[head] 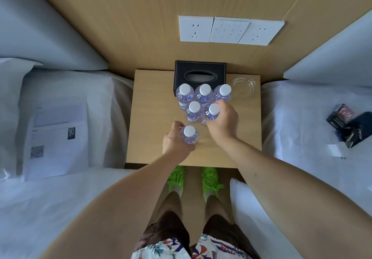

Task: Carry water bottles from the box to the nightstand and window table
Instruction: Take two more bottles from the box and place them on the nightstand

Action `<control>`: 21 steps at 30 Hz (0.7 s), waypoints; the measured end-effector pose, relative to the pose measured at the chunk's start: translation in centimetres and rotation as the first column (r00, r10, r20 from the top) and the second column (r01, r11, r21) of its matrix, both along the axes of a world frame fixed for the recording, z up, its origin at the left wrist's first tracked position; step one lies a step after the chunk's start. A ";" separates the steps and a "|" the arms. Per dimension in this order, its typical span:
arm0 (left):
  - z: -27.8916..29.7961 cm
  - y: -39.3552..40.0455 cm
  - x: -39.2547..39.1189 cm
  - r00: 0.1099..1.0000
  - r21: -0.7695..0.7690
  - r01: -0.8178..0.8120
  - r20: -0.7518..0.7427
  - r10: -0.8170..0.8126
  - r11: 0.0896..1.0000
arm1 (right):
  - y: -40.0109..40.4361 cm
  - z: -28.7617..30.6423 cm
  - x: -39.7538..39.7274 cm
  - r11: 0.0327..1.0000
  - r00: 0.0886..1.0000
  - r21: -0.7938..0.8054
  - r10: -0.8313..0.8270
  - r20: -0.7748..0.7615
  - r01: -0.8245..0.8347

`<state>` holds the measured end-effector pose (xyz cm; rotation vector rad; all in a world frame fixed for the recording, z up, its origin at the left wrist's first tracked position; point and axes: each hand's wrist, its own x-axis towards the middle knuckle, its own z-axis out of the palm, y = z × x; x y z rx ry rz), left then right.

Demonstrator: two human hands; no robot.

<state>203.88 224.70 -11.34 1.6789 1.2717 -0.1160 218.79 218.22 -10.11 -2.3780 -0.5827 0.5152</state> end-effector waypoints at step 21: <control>-0.6 -2.4 3.5 0.981 0.055 -0.164 0.116 0.157 0.985 | -1.1 -0.2 0.1 0.996 0.996 0.048 -0.073 -0.054 0.076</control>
